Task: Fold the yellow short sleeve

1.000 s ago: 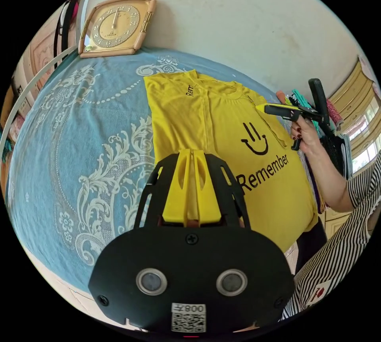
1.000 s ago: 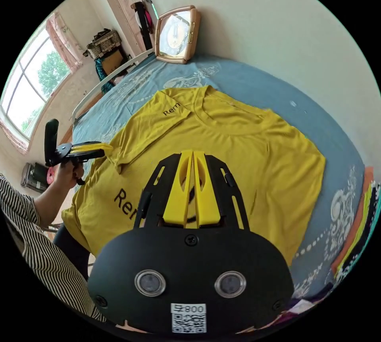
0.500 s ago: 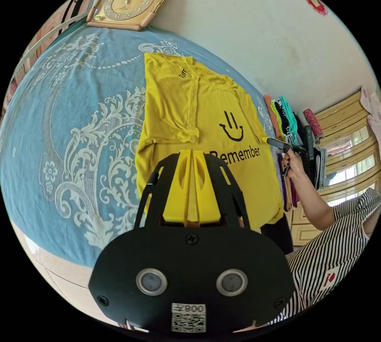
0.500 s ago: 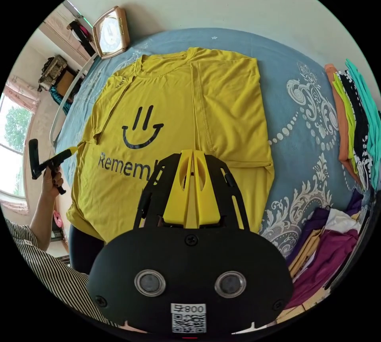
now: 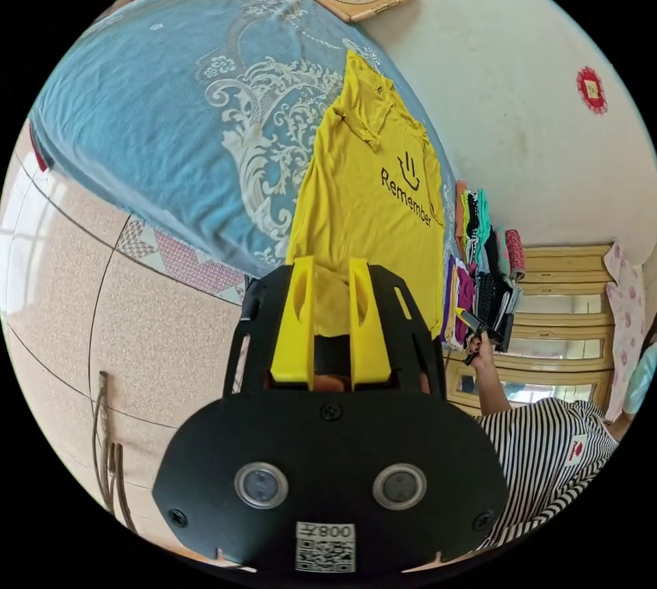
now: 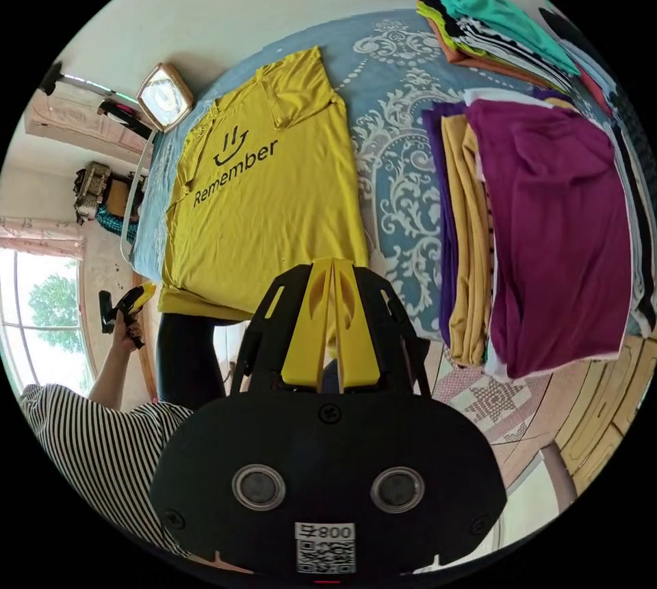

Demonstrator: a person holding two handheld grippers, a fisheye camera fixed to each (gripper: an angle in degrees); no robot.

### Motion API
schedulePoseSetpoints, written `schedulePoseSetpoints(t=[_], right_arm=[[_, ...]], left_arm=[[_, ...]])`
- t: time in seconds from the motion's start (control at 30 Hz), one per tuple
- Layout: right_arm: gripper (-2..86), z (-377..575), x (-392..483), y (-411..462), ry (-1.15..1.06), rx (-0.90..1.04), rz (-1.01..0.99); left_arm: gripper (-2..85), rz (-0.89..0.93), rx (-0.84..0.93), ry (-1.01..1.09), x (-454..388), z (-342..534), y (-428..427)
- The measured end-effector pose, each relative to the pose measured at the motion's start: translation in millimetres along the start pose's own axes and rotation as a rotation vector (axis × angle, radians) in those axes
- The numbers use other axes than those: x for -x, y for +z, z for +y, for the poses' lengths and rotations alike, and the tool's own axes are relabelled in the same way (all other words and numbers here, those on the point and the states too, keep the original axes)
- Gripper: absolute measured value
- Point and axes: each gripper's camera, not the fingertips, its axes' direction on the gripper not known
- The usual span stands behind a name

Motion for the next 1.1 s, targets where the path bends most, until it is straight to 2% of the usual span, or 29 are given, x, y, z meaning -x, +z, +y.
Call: schedulePoseSetpoints(t=[0.2,0.4,0.77,0.97,1.1], right_arm=[[1.8,55,-48,-3,0.073,0.020,-0.064],[5.1,78,-63,6,0.055,0.060,-0.008],[8.4,99,-86,33,0.005,0.155,0.007],[7.8,103,-96,51,-0.012,0.203,0.033],[5.9,110,-110,54,0.003,0.213,0.023]], left_arm=[[11.1,0.007,0.064,-0.048,25,28,3],[12.0,0.043,0.104,-0.106,42,38,8],[12.3,0.011,0.129,-0.064,38,57,-5],[10.6,-0.041,0.120,-0.031,29,68,-17],[4.9,0.001,0.077,-0.006,24,77,-32]])
